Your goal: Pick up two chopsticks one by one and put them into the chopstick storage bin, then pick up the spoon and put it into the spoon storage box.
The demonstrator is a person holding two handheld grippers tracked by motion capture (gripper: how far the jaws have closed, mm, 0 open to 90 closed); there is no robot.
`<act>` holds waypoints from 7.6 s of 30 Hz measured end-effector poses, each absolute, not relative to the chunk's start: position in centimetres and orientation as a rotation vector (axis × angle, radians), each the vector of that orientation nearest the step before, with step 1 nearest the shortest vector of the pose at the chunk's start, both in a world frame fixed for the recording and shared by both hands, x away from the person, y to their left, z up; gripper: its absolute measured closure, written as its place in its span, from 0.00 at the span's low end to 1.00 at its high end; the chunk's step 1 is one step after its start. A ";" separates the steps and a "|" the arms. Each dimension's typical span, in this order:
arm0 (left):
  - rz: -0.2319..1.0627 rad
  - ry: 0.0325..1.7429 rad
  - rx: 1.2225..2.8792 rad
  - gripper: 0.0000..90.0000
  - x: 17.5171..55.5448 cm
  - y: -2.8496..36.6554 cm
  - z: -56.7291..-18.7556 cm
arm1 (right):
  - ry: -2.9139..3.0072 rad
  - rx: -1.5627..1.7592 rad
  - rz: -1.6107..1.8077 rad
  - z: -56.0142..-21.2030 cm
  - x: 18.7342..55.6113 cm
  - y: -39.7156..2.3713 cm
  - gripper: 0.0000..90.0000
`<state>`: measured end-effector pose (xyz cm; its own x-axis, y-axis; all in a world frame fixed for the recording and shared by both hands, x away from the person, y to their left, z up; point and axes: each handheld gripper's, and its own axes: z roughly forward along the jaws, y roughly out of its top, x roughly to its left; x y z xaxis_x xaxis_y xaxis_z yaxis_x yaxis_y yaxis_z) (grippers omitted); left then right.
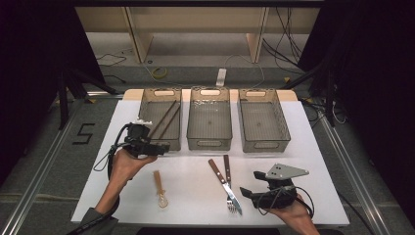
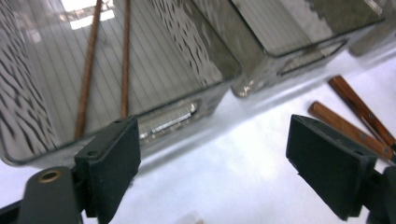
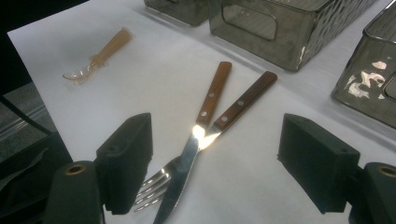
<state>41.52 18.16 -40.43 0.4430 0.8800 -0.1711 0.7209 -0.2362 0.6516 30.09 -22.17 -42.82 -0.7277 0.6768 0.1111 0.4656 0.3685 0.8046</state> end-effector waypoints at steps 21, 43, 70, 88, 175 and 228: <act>0.269 1.383 2.057 0.17 39.0 17.6 -41.5 | 2.383 1.047 1.294 -43.2 30.5 -22.6 0.30; 0.231 1.435 2.181 0.17 37.4 17.0 -43.2 | 2.384 1.050 1.273 -43.3 30.6 -22.5 0.30; 0.125 1.472 2.339 0.36 37.1 17.0 -45.9 | 2.404 1.023 1.243 -43.3 30.2 -22.2 0.30; 0.208 1.404 2.455 0.71 37.2 15.8 -46.5 | 2.410 1.022 1.235 -43.4 30.2 -22.0 0.31; 0.272 1.073 2.200 0.85 46.6 11.0 -36.5 | 2.399 1.044 1.258 -43.4 30.5 -22.4 0.31; 0.311 1.154 2.051 0.81 54.2 5.3 -38.3 | 2.423 1.028 1.273 -43.6 30.5 -22.1 0.31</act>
